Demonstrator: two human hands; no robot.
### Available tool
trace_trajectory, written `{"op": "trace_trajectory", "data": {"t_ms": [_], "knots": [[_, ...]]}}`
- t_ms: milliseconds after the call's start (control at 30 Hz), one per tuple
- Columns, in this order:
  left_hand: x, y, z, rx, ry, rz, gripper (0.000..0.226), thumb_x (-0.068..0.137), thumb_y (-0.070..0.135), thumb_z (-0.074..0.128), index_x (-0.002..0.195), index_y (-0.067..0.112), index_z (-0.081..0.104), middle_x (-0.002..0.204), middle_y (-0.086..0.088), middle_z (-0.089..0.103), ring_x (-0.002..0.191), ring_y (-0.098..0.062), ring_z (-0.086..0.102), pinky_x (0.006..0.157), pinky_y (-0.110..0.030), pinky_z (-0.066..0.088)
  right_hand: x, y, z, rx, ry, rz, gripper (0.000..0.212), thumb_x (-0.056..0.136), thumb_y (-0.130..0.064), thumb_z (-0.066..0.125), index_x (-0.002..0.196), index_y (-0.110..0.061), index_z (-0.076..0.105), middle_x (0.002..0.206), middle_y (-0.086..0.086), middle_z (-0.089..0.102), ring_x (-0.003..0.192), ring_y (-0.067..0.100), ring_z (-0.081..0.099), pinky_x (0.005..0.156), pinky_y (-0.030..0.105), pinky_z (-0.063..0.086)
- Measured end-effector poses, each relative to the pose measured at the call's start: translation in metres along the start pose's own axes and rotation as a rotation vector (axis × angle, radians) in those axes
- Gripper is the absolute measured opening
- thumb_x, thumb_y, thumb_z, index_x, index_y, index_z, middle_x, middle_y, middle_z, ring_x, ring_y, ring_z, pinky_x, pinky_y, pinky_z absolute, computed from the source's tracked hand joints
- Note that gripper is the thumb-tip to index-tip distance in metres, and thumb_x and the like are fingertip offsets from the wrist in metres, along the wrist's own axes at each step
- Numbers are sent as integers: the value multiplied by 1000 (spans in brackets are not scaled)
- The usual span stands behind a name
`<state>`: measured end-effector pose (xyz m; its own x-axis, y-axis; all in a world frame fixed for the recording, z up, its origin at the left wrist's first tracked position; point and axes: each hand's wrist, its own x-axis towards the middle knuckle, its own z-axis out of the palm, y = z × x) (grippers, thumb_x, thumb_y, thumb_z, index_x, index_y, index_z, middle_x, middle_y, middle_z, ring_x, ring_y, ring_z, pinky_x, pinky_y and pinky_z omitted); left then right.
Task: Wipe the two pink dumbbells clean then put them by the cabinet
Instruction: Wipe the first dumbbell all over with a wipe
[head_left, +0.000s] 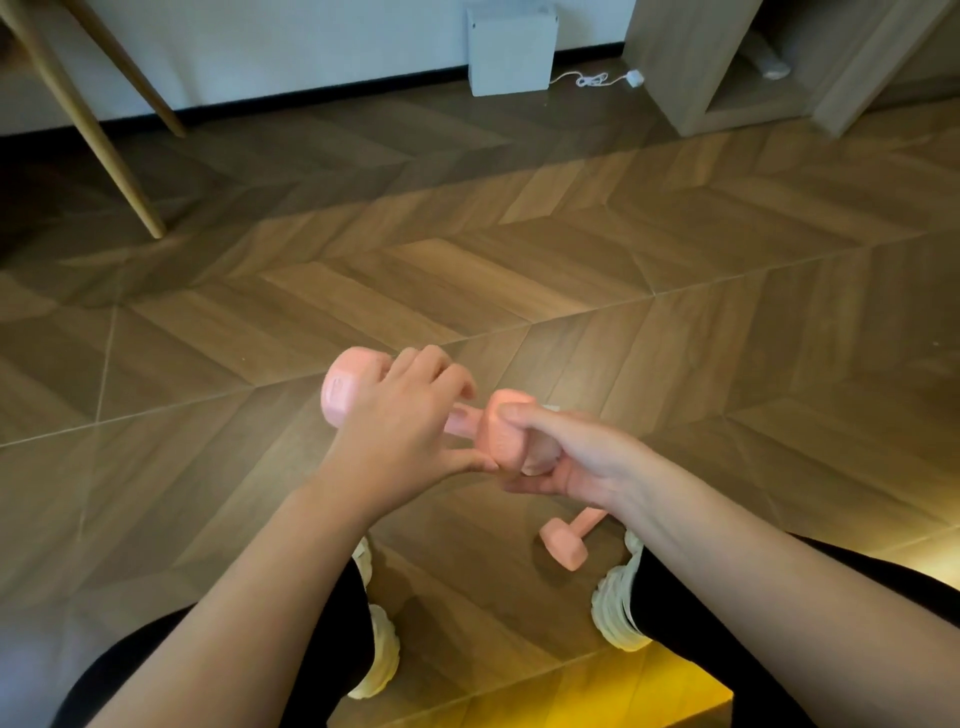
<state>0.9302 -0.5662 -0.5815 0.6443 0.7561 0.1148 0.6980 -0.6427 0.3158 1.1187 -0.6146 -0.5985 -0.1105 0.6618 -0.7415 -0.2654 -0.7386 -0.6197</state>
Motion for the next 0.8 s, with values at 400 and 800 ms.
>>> {"op": "trace_trajectory", "data": {"t_ms": [400, 800], "knots": [[22, 22, -8, -1441, 72, -824, 38, 80, 36, 59, 106, 9, 56, 101, -6, 67, 92, -18, 64, 82, -34, 47, -11, -20, -1, 162, -84, -255, 54, 75, -24, 81, 124, -10, 61, 109, 15, 75, 98, 27, 73, 78, 41, 61], [38, 15, -14, -2062, 680, -1145, 34, 92, 19, 55, 66, 18, 34, 46, 6, 30, 37, -12, 35, 47, -22, 40, -17, -7, 29, -476, -19, -647, 50, 78, -34, 82, 124, -35, 63, 123, -18, 67, 118, 0, 59, 97, 23, 46]]}}
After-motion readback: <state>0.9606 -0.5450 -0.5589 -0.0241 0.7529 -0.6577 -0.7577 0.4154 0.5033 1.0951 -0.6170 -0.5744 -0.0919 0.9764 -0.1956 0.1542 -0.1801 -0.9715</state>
